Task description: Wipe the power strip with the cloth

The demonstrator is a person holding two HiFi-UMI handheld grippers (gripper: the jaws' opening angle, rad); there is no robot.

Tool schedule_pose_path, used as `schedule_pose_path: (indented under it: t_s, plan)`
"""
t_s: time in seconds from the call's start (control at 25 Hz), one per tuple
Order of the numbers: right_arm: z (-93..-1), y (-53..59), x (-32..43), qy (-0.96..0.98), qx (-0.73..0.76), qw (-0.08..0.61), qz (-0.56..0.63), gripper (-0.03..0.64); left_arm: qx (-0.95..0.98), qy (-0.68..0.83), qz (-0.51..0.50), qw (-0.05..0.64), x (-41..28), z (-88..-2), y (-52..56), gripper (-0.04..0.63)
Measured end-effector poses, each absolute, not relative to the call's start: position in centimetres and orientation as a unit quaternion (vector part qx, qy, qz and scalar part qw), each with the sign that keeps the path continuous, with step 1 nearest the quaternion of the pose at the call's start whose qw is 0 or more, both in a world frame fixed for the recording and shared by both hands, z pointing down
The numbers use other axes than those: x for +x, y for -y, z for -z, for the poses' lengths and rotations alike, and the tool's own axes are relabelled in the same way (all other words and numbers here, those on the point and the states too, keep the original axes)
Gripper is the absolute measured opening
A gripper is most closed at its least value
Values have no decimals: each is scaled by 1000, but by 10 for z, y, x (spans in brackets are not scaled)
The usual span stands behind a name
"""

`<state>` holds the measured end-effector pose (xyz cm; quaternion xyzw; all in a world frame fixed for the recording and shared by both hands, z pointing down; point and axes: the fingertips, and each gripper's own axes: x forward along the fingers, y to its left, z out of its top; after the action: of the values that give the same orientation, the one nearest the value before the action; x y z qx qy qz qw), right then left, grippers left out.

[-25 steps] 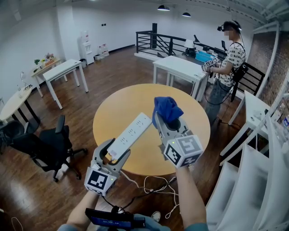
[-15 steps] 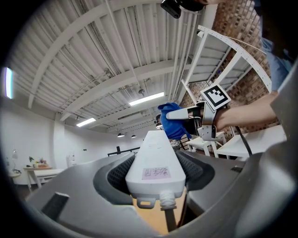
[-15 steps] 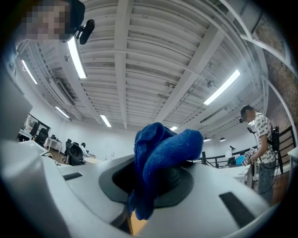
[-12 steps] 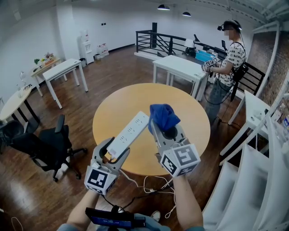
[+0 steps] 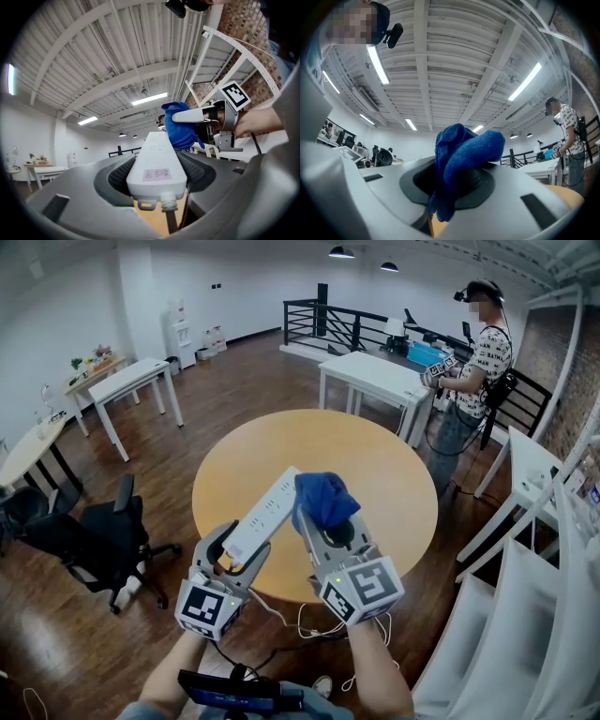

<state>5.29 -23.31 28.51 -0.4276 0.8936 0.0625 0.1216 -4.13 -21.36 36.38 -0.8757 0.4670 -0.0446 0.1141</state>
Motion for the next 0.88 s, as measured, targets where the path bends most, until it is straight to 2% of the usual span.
schedule_pose_path:
  t_s: [0.88]
  plan:
    - [-334, 215, 26, -901, -415, 122, -15, 67, -874, -478, 52, 66, -45, -399, 230, 278]
